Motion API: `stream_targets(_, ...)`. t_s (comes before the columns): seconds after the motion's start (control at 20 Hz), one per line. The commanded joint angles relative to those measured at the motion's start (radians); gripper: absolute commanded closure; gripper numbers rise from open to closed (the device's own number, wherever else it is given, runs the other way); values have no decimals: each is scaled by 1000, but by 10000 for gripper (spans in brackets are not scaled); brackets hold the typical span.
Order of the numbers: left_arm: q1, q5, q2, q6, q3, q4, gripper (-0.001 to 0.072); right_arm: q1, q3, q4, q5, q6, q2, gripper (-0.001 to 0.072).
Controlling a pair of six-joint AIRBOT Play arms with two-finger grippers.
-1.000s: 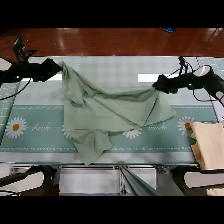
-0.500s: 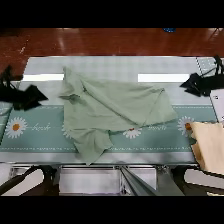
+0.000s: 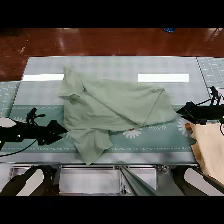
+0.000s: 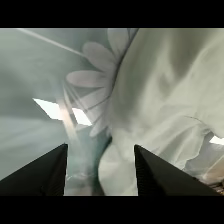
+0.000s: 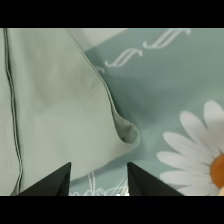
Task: Fold the shirts.
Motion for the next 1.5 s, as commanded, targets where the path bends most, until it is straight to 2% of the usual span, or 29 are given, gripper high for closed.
stream_targets(0.0,-61,135,8,47,-71,-161,197,-4,-32,23,-11,-5,18,309)
stream_targets(0.15,-137,265,8,43,-71,-173,201,-4,-32,19,-14,-5,18,309)
stream_targets(0.2,-152,289,7,42,-70,-175,227,-4,-32,5,-20,5,18,309)
stream_targets(0.25,-158,294,7,43,-70,-181,303,-4,-35,-36,-26,34,18,309)
stream_targets(0.3,-158,289,7,43,-70,-184,605,-4,-42,-86,-35,82,18,309)
stream_targets(0.35,-158,288,7,47,-70,-187,689,-11,-50,-114,-42,124,18,309)
stream_targets(0.6,-158,285,7,63,-70,-188,689,-26,-63,-89,-52,118,-18,309)
stream_targets(0.8,-159,279,7,62,-70,-188,689,-25,-62,163,-83,-28,-150,309)
stream_targets(0.95,-159,280,7,62,-70,-188,689,26,-41,289,-124,-89,-243,314)
stream_targets(1.0,-159,283,7,63,-69,-188,689,60,-22,310,-137,-100,-271,382)
stream_targets(1.1,-158,286,8,92,-34,-188,689,134,46,344,-137,-127,-307,688)
stream_targets(1.3,-156,253,9,92,263,-187,689,210,325,338,31,-143,-260,686)
stream_targets(1.45,-157,225,9,92,629,-185,689,234,628,270,103,-68,-143,686)
